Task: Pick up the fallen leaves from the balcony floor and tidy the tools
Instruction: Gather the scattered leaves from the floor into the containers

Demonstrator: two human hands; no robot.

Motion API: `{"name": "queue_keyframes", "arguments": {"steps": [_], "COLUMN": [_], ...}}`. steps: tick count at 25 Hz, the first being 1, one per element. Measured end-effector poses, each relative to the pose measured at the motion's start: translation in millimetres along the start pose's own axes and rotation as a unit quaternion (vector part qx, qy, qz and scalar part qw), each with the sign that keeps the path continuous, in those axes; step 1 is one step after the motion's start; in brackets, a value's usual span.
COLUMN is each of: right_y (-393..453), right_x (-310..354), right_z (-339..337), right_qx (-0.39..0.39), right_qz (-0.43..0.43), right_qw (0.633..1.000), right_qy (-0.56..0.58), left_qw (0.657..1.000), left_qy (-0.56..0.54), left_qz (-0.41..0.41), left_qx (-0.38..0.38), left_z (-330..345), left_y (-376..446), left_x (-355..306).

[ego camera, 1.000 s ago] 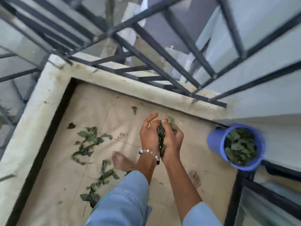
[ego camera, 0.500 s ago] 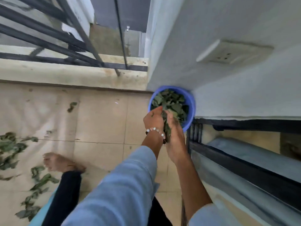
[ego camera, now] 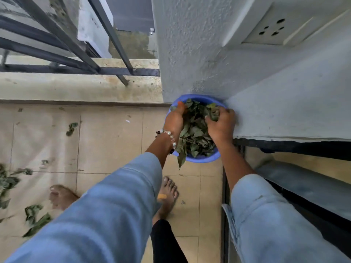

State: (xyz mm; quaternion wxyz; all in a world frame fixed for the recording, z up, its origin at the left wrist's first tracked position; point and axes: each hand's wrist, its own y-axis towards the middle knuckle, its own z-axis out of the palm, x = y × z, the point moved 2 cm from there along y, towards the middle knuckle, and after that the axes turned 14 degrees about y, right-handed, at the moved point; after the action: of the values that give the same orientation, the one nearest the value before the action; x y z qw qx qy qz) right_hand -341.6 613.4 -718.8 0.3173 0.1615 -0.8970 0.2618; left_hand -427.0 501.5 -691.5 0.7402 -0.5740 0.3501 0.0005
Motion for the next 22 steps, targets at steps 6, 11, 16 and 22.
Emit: {"name": "queue_keyframes", "arguments": {"steps": [6, 11, 16, 22], "right_y": [-9.5, -36.6, -101.3, -206.7], "right_x": [-38.8, -13.2, 31.3, 99.9], "right_z": [32.4, 13.3, 0.2, 70.6], "right_qx": [0.324, 0.211, 0.109, 0.192], "right_qz": [0.042, 0.023, 0.009, -0.119], "right_qw": [0.907, 0.962, 0.983, 0.96], "right_qy": [-0.265, -0.169, -0.148, -0.165], "left_qw": [0.978, 0.976, 0.975, 0.972], "left_qy": [0.139, 0.148, 0.154, 0.136], "left_qz": [0.088, 0.078, 0.061, 0.051], "left_qx": [-0.129, -0.14, -0.151, -0.183], "left_z": [-32.7, -51.6, -75.3, -181.8], "left_y": [7.4, -17.2, -56.8, -111.5], "left_x": [29.6, 44.4, 49.9, 52.9]}}
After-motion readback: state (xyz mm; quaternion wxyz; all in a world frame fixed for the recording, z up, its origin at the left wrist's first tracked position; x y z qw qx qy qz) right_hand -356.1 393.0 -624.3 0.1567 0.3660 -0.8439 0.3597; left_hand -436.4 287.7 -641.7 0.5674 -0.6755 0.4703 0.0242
